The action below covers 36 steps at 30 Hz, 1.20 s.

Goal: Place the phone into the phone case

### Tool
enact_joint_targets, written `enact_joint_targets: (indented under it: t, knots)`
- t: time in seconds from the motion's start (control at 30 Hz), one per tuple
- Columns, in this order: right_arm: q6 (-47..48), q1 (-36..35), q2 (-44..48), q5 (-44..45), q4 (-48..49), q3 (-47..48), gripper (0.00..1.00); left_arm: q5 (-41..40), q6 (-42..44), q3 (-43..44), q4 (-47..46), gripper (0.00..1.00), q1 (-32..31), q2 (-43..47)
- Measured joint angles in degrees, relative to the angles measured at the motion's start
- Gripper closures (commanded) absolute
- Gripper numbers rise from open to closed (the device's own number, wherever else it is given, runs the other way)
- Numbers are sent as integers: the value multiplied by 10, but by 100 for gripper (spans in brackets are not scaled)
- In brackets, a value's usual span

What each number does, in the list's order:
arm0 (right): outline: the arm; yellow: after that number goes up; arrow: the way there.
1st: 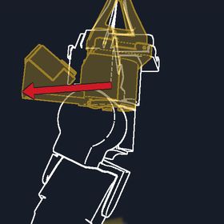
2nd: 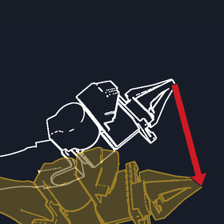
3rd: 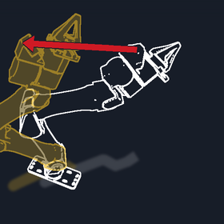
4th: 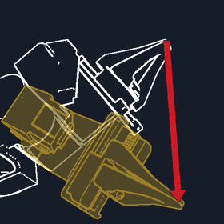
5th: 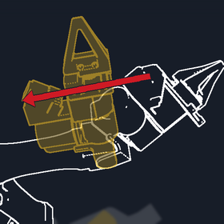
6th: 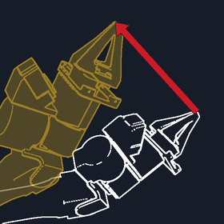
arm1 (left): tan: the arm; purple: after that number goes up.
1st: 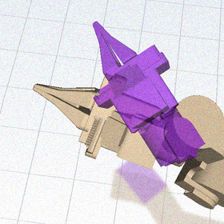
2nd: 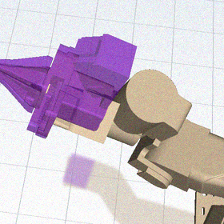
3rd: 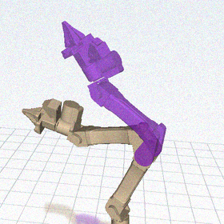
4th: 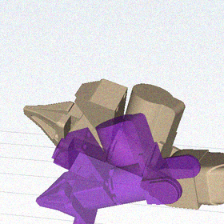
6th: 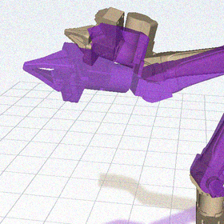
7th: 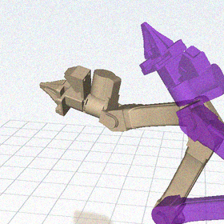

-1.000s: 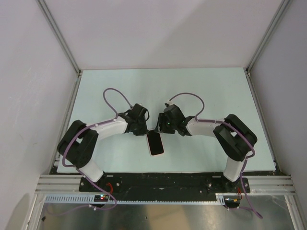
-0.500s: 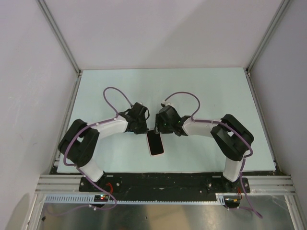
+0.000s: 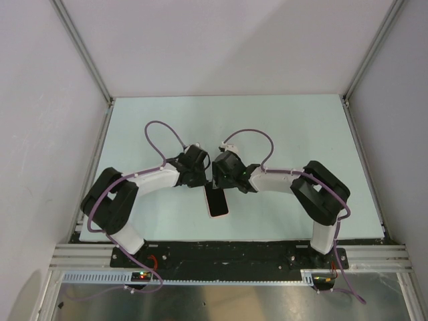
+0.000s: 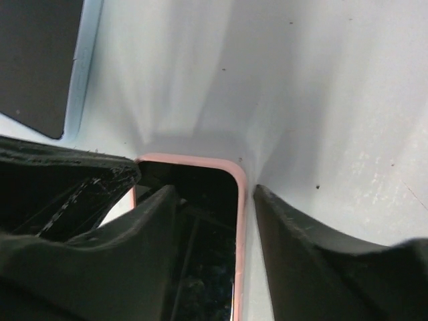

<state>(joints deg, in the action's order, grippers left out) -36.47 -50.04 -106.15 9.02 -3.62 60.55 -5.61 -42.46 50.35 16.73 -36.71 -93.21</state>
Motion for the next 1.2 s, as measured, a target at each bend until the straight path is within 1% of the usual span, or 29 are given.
enact_joint_targets:
  t: [0.03,0.1,0.2,0.27,0.33,0.5,0.67,0.87,1.07,1.2]
  knots:
    - [0,-1,2,0,-1,0,31,0,0,0,0,96,0,0]
    - [3,-1,11,0,-11,-2,24,1,0,0,2,88,1,2]
    - [4,-1,29,4,-41,-9,17,17,0,0,3,77,2,3]
    - [0,-7,40,12,-64,-14,13,30,0,0,8,72,4,9]
    - [-7,-24,47,28,-84,-17,9,42,0,2,11,69,9,19]
    - [-39,-88,52,77,-110,-21,5,63,5,9,18,66,37,54]
    - [-61,-120,52,103,-118,-22,2,76,5,17,17,65,55,66]
    - [-81,-141,52,128,-120,-25,1,89,5,18,16,63,56,66]
    - [-88,-148,54,133,-121,-27,2,89,5,18,16,60,56,67]
    - [-93,-158,39,148,-137,-10,3,89,5,18,16,60,56,77]
